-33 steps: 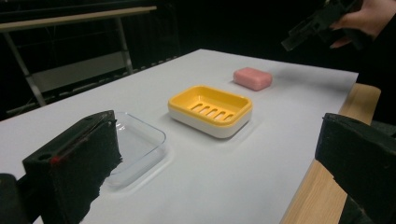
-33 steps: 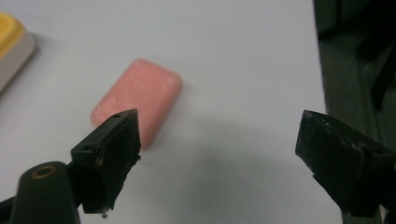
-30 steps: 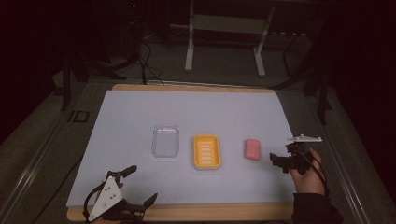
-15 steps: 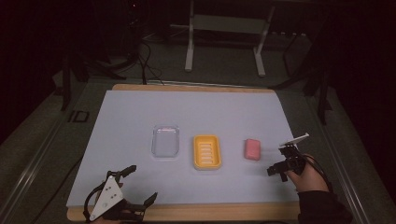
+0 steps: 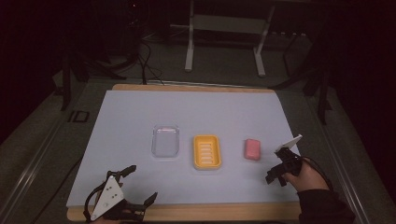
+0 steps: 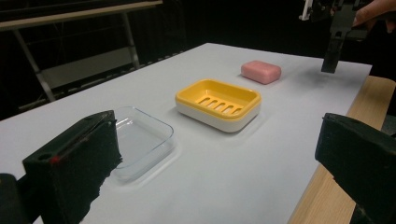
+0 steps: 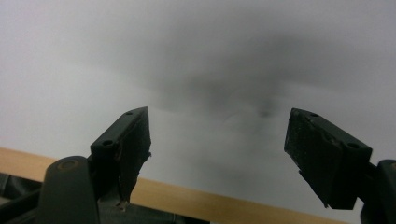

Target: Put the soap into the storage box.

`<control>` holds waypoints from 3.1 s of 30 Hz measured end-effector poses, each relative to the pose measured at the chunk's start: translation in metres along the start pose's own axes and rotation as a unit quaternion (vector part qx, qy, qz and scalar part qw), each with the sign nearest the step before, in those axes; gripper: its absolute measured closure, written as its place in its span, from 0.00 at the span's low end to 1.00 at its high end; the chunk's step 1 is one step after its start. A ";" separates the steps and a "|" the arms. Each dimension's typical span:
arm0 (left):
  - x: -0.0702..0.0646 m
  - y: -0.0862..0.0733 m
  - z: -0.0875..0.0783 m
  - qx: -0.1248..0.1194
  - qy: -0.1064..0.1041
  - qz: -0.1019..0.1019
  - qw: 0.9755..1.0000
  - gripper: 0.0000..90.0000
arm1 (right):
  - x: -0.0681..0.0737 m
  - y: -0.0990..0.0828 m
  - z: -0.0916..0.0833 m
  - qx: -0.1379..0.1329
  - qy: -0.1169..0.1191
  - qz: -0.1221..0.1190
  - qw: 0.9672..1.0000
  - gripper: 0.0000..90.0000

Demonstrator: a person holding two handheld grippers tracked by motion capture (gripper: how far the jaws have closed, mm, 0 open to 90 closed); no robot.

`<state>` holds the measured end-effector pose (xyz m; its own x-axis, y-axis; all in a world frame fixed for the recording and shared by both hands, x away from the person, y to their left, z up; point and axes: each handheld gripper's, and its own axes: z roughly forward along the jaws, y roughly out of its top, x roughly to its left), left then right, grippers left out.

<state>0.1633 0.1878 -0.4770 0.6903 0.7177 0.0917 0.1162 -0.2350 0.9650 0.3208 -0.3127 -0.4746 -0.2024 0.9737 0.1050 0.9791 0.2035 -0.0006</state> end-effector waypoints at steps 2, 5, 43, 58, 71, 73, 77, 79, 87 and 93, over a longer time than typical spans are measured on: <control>0.000 0.000 0.000 0.002 -0.001 0.001 1.000 0.00 | 0.003 0.000 0.002 0.012 -0.003 -0.003 1.000 0.25; -0.001 0.000 0.000 0.000 -0.001 0.002 1.000 0.00 | 0.008 0.000 0.004 0.028 0.000 -0.004 1.000 0.25; 0.001 0.000 -0.001 -0.002 0.009 0.000 1.000 0.00 | 0.070 0.060 -0.006 -0.022 -0.035 -0.054 0.998 0.13; 0.001 -0.001 -0.001 0.000 0.006 0.000 1.000 0.00 | 0.064 0.094 -0.010 -0.068 -0.055 -0.022 0.996 0.17; 0.001 -0.001 -0.001 0.000 0.003 0.000 1.000 0.00 | 0.057 0.116 -0.005 -0.084 -0.056 0.058 0.993 0.18; 0.001 -0.001 -0.001 0.000 0.002 0.000 1.000 0.00 | 0.056 0.118 -0.002 -0.082 -0.056 0.066 0.993 0.19; 0.001 -0.001 -0.001 0.000 0.002 0.001 1.000 0.00 | 0.056 0.121 0.003 -0.084 -0.060 0.077 0.992 0.19; 0.001 -0.001 -0.001 0.000 0.002 0.001 1.000 0.00 | 0.056 0.123 0.004 -0.082 -0.059 0.090 0.991 0.26; 0.000 -0.001 -0.001 0.000 0.001 0.001 1.000 0.00 | 0.057 0.126 0.010 -0.089 -0.063 0.106 0.988 0.25; 0.001 -0.001 -0.001 0.000 0.001 0.001 1.000 0.00 | 0.058 0.127 0.014 -0.093 -0.080 0.105 0.987 0.25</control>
<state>0.1628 0.1891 -0.4773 0.6889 0.7186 0.0951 0.1138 -0.2368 0.9649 0.4334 -0.2289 -0.4829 0.0199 0.9991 -0.0365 0.9839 -0.0130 0.1780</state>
